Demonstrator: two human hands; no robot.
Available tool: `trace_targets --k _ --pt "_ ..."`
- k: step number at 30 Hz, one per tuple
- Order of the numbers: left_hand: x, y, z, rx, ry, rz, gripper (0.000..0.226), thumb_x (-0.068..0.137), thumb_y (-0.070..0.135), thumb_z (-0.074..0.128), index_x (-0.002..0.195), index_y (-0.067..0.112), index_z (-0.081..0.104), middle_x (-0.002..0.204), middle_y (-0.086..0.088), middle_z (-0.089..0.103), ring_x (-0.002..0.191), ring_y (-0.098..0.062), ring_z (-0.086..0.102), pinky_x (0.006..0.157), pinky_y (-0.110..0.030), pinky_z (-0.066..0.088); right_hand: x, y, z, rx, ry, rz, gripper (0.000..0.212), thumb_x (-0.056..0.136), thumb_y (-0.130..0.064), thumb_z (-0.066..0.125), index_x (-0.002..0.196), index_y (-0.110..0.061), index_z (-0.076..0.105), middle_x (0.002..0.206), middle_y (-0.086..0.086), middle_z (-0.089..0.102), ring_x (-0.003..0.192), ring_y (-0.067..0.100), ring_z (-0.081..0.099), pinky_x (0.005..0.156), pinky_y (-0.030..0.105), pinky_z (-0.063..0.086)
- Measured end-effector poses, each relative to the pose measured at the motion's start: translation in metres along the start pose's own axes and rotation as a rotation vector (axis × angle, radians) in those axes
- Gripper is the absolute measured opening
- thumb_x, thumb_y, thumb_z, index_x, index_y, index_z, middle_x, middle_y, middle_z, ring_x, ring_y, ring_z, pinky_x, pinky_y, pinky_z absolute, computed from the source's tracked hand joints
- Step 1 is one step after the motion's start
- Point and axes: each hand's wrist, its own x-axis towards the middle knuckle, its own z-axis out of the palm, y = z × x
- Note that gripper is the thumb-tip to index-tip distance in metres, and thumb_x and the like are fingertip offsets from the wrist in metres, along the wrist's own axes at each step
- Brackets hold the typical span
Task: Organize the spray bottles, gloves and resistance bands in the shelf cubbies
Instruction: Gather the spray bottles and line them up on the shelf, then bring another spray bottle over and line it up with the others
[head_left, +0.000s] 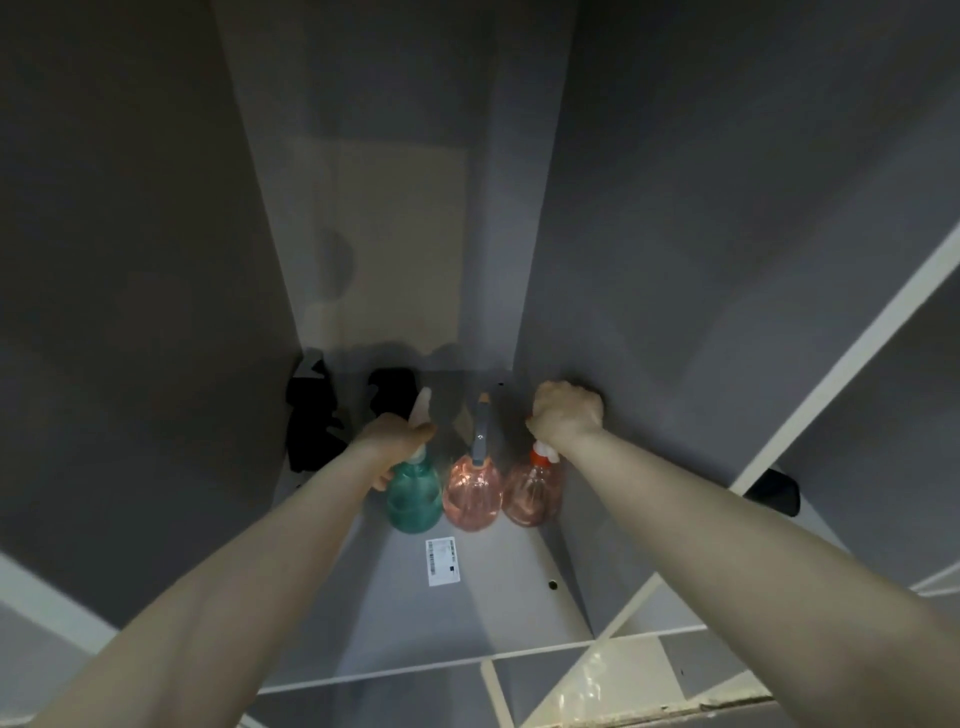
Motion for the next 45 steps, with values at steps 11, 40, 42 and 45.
trace_targets --k 11,40,42,45 --pt "0.000 -0.007 0.012 -0.216 -0.041 -0.033 0.035 0.093 0.014 0.053 0.127 0.005 0.048 0.129 -0.018 0.052 0.089 -0.035 0.066 0.047 -0.023 0.054 -0.022 -0.035 0.004 -0.052 -0.123 -0.467 0.059 0.086 -0.033 0.064 0.139 -0.022 0.041 0.150 0.002 0.035 0.133 0.030 0.041 0.105 0.039 0.033" --pt "-0.265 0.091 0.175 -0.005 -0.028 0.811 0.045 0.057 0.056 0.074 0.099 0.059 0.057 0.102 0.018 0.062 0.094 0.008 0.060 0.081 -0.017 0.047 -0.270 0.281 -0.036 0.530 0.104 -0.334 0.061 0.081 -0.052 0.061 0.135 -0.051 0.034 0.137 -0.023 0.049 0.122 0.001 0.049 0.102 0.029 0.043" --pt "-0.280 0.115 0.230 -0.091 -0.063 0.813 0.034 0.068 0.036 0.081 0.089 0.055 0.063 0.106 0.018 0.059 0.098 0.005 0.060 0.080 -0.017 0.044 -0.290 0.348 -0.023 0.567 0.149 -0.200 0.062 0.078 -0.052 0.064 0.134 -0.050 0.037 0.133 -0.024 0.051 0.117 -0.004 0.051 0.099 0.031 0.046" --pt "-0.301 0.142 0.301 -0.166 -0.166 0.771 0.032 0.076 0.023 0.076 0.096 0.043 0.062 0.105 0.017 0.062 0.100 0.002 0.057 0.077 -0.017 0.040 -0.320 0.432 -0.013 0.618 0.181 -0.043 0.061 0.077 -0.051 0.065 0.132 -0.052 0.040 0.129 -0.021 0.055 0.115 -0.004 0.053 0.097 0.031 0.047"
